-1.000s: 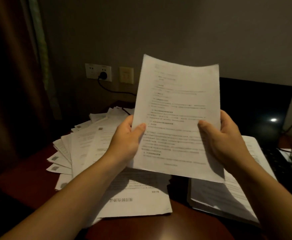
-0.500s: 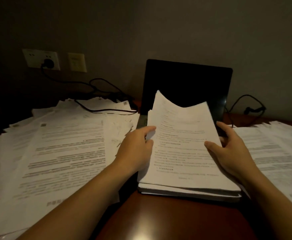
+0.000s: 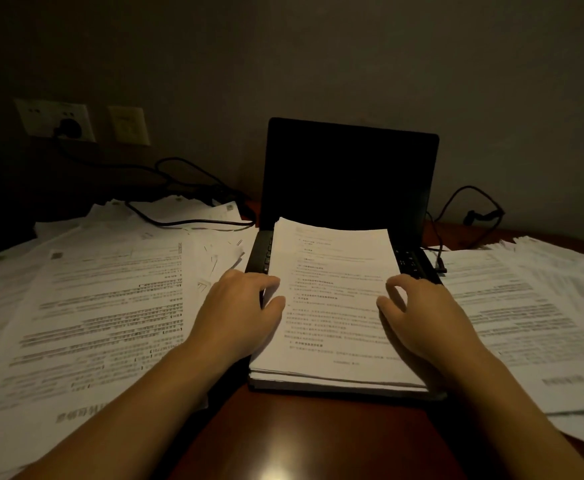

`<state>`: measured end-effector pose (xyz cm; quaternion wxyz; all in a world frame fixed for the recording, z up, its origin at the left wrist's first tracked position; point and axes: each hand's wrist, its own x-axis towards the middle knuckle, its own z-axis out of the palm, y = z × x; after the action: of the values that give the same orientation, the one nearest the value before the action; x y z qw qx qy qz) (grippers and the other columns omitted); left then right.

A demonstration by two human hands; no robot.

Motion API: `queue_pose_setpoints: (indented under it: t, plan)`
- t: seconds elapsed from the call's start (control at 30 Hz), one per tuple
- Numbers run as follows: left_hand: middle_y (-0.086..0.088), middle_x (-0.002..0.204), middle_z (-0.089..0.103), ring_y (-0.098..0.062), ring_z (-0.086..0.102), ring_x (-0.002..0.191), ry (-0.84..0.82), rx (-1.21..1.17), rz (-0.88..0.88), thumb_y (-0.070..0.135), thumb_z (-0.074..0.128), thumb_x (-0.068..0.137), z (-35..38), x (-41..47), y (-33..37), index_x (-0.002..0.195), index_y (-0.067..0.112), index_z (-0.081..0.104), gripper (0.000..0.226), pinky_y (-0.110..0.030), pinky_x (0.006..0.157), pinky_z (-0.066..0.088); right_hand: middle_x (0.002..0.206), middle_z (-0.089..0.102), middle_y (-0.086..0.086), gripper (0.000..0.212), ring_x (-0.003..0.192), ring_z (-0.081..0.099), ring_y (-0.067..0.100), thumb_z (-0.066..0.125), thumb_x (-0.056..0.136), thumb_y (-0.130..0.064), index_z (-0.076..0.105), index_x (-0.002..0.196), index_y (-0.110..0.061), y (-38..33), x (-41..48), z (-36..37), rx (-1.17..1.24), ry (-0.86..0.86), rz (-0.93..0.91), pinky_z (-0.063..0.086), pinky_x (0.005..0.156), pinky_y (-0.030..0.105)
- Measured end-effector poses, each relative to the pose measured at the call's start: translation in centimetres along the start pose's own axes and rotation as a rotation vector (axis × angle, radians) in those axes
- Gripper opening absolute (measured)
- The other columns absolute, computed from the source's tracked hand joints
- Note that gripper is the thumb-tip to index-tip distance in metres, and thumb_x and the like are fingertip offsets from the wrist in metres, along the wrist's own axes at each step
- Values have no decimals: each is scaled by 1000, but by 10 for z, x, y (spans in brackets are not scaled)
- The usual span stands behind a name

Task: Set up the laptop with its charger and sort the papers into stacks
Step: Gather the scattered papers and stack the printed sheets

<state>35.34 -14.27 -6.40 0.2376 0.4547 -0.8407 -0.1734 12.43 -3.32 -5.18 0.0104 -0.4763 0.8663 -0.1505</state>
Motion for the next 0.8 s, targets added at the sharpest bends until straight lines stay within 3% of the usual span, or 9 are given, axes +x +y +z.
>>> queue_pose_setpoints:
  t: [0.1, 0.17, 0.3, 0.4, 0.47, 0.6, 0.7, 0.8]
  plan:
    - [5, 127, 65, -16, 47, 124, 2, 24, 0, 46, 55, 98, 0, 0, 1, 127, 31, 66, 35, -34, 98, 42, 130, 57, 4, 44, 119, 47, 26, 45, 98, -51, 50, 134, -25, -4, -5, -4, -77, -12, 18, 45, 91, 40]
    - [8, 134, 61, -17, 42, 130, -9, 69, -2, 53, 51, 98, -2, 0, 1, 132, 35, 61, 40, -39, 105, 37, 143, 47, 5, 50, 132, 37, 29, 42, 98, -55, 48, 137, -25, -8, -9, -5, -121, 6, 7, 40, 101, 43]
    - [6, 163, 28, -24, 8, 153, -98, 256, -11, 65, 33, 99, -9, -4, -4, 152, 40, 33, 59, -50, 120, 15, 159, 29, 4, 56, 148, 17, 28, 41, 98, -56, 43, 146, -26, -25, -11, -4, -113, 41, -113, 26, 115, 48]
    - [2, 168, 11, -25, -7, 155, -154, 287, -67, 68, 23, 99, -21, -14, -17, 156, 40, 22, 64, -53, 122, 3, 161, 27, 2, 54, 151, 11, 26, 42, 99, -55, 43, 146, -28, -48, -11, 2, -101, 1, -226, 19, 119, 45]
    - [0, 169, 9, -26, -7, 155, -174, 318, -120, 67, 19, 100, -33, -21, -33, 157, 39, 19, 64, -56, 122, 2, 159, 32, 3, 51, 150, 16, 26, 43, 99, -53, 47, 143, -27, -66, -9, 8, -94, -6, -287, 20, 119, 43]
    - [-3, 169, 4, -29, -7, 155, -178, 355, -249, 66, 19, 101, -62, -34, -78, 159, 37, 13, 65, -56, 123, 3, 139, 53, 1, 43, 131, 40, 22, 50, 97, -48, 57, 132, -24, -118, -6, 22, -37, 32, -447, 39, 106, 38]
    - [-7, 169, -1, -31, -8, 155, -129, 377, -360, 71, 22, 97, -86, -44, -116, 160, 36, 11, 73, -53, 124, 4, 142, 50, -1, 46, 129, 42, 22, 52, 96, -48, 52, 137, -28, -167, -12, 32, -6, 34, -499, 40, 104, 39]
    - [-10, 169, -4, -33, -7, 155, -129, 368, -437, 79, 25, 92, -107, -59, -144, 161, 33, 6, 85, -50, 125, 2, 130, 62, 2, 50, 115, 56, 22, 52, 96, -48, 47, 141, -26, -207, -13, 42, 62, -66, -481, 49, 94, 36]
